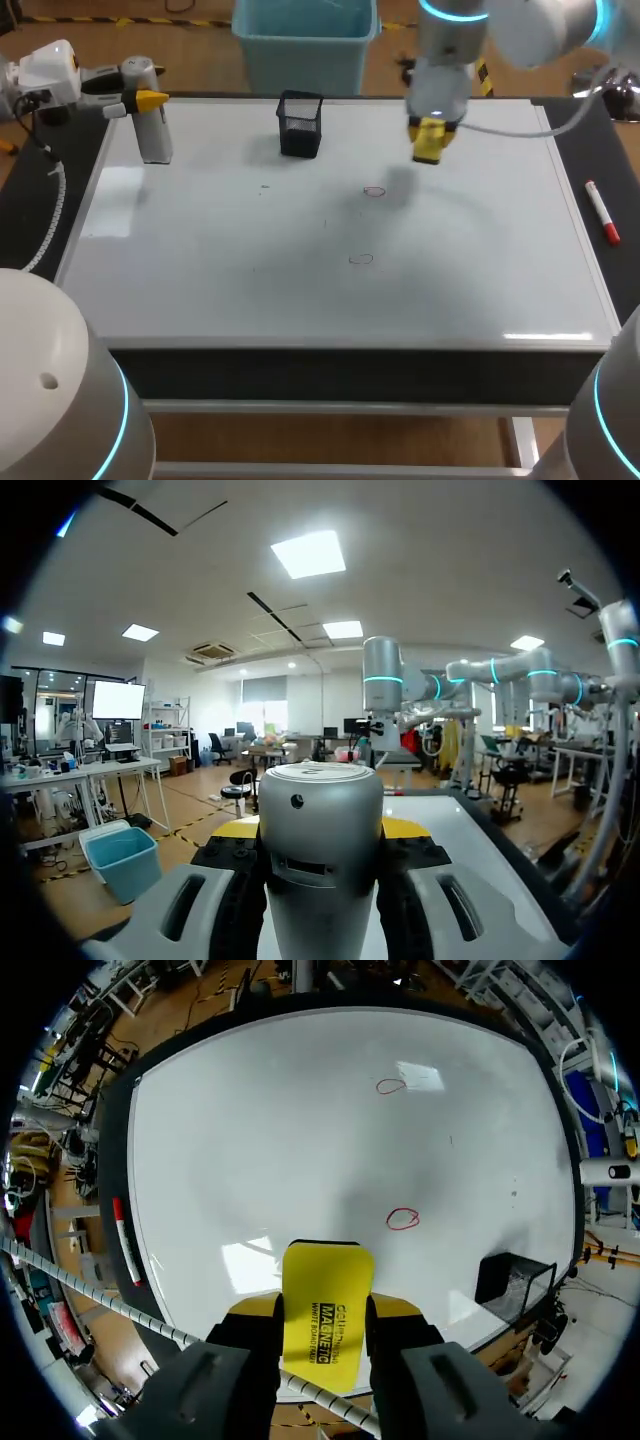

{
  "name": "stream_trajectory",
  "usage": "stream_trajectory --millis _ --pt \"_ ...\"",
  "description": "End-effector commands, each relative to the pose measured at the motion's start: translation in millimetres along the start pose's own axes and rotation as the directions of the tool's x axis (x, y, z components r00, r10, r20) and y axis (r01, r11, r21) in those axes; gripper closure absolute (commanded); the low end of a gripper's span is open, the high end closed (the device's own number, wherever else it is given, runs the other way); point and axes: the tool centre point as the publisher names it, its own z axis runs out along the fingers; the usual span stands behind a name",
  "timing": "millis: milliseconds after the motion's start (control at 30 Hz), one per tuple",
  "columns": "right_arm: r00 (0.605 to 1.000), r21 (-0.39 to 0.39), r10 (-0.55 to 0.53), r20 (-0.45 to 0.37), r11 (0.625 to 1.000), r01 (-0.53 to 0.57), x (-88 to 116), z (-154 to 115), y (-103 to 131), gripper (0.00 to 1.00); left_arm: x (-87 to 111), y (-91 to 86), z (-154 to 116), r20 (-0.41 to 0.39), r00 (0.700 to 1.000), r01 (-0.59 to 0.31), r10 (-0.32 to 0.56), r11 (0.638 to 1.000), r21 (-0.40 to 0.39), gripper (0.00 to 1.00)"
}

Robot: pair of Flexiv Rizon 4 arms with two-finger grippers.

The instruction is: Pick up the inspection probe, press it on each red-marked spot on the whiteboard one by one, put down the probe, pick up the eraser, and wipe off all the red marks.

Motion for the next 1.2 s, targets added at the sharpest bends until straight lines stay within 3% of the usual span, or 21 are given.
stream_trajectory --millis 33,300,567,1200 --pt "0.999 0.010 0.036 0.017 0.999 -0.036 63 -9 -6 1.00 1.2 -1.4 0 0.004 1.000 -0.001 0.001 1.000 -0.001 1.00" --pt "0.989 0.008 0.146 0.005 0.989 -0.146 125 -8 -10 1.00 1.2 -1.4 0 0.004 1.000 -0.001 0.001 1.000 -0.001 1.00" --pt "0.981 0.003 0.196 -0.019 0.981 -0.196 165 -2 -10 1.00 1.2 -1.4 0 0.004 1.000 -0.001 0.001 1.000 -0.001 1.00" --pt "0.977 -0.008 0.212 0.006 0.977 -0.212 172 -3 -9 1.00 1.2 -1.4 0 0.004 1.000 -0.001 0.001 1.000 -0.001 1.00"
